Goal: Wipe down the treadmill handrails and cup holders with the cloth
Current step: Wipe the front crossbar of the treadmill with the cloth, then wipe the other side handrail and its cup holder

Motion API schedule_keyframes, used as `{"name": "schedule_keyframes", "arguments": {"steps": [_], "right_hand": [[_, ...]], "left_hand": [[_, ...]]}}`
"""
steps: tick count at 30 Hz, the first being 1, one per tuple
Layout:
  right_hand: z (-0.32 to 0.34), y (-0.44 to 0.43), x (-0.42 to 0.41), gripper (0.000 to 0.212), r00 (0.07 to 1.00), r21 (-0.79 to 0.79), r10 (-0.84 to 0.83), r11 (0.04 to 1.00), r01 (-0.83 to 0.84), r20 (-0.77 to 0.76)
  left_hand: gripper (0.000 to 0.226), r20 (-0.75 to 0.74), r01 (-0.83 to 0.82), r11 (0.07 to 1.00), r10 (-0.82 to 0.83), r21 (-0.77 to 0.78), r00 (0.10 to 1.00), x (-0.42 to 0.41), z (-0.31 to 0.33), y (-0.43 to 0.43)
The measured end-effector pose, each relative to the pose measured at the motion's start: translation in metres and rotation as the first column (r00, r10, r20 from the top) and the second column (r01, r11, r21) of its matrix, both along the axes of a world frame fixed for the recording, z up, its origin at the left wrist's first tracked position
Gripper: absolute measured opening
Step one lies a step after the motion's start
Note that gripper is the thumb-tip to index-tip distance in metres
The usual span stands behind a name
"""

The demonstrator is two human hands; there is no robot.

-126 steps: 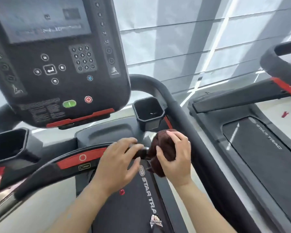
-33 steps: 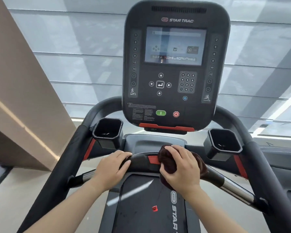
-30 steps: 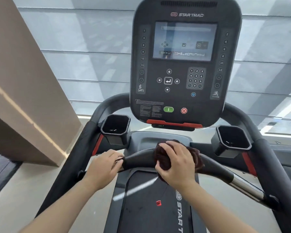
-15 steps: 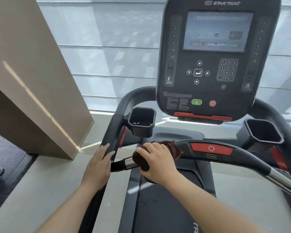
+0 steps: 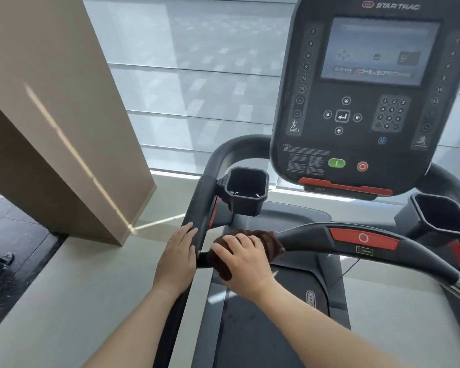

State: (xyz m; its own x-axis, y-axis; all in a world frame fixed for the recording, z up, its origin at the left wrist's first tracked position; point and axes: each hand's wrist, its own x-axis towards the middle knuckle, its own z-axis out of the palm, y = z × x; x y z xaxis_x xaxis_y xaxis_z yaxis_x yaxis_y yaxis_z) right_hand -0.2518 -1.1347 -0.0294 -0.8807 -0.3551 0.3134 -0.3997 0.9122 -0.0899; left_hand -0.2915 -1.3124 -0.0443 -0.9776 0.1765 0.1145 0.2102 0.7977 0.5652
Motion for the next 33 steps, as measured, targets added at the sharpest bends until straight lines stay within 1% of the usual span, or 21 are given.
{"name": "schedule_keyframes", "arguments": {"steps": [4,7,9,11,13,15,18,20,22,25,27,30,33], "right_hand": [[0.001,-0.01,-0.001,0.059,0.998,0.039,0.026,0.999,-0.028,0.052],[0.006,0.004,0.003,0.058,1.0,0.03,0.023,0.999,-0.024,0.021],[0.011,0.021,0.008,0.053,0.999,-0.007,-0.008,1.0,0.008,-0.033],[0.014,0.042,0.015,0.048,0.994,-0.032,-0.044,0.999,0.042,-0.097],[0.016,0.065,0.02,0.049,0.983,-0.06,-0.091,0.995,0.082,-0.157],[0.018,0.083,0.023,0.051,0.965,-0.127,-0.173,0.981,0.15,-0.196],[0.019,0.089,0.024,0.046,0.931,-0.245,-0.305,0.936,0.254,-0.2],[0.017,0.08,0.022,0.042,0.921,-0.282,-0.344,0.916,0.286,-0.184],[0.016,0.069,0.018,0.042,0.93,-0.264,-0.327,0.924,0.278,-0.167],[0.02,0.064,0.01,0.045,0.96,-0.233,-0.231,0.954,0.191,-0.158],[0.025,0.067,0.004,0.047,0.969,-0.323,-0.204,0.934,0.151,-0.139],[0.042,0.074,-0.014,0.046,0.974,-0.52,-0.21,0.844,0.134,-0.09],[0.059,0.079,-0.048,0.045,0.985,-0.606,-0.17,0.787,0.115,-0.034]], "left_hand": [[0.044,-0.001,-0.012,1.0,0.012,-0.006,1.0,-0.002,-0.001,0.001],[0.044,-0.004,-0.007,1.0,0.007,0.002,1.0,-0.002,-0.001,0.001],[0.044,-0.003,-0.009,1.0,0.009,0.015,1.0,-0.002,-0.001,0.001],[0.044,0.0,-0.011,1.0,0.011,0.019,1.0,-0.002,-0.002,0.001],[0.044,0.002,-0.008,1.0,0.008,0.015,1.0,-0.002,-0.003,0.001],[0.044,0.003,-0.006,1.0,0.006,0.01,1.0,-0.002,-0.003,0.001],[0.045,0.001,-0.002,1.0,0.002,-0.008,1.0,-0.002,-0.002,0.002],[0.046,0.011,0.004,0.998,-0.004,-0.056,1.0,-0.001,-0.003,0.002],[0.049,0.039,0.013,0.991,-0.008,-0.132,0.999,-0.002,-0.003,0.003],[0.053,0.081,0.031,0.978,-0.015,-0.208,0.997,-0.012,0.002,0.012],[0.053,0.093,0.056,0.973,-0.036,-0.223,0.995,-0.028,0.008,0.021],[0.053,0.127,0.076,0.975,-0.051,-0.207,0.991,-0.058,0.017,0.031],[0.053,0.184,0.072,0.984,-0.041,-0.164,0.982,-0.086,0.021,0.035]]}}
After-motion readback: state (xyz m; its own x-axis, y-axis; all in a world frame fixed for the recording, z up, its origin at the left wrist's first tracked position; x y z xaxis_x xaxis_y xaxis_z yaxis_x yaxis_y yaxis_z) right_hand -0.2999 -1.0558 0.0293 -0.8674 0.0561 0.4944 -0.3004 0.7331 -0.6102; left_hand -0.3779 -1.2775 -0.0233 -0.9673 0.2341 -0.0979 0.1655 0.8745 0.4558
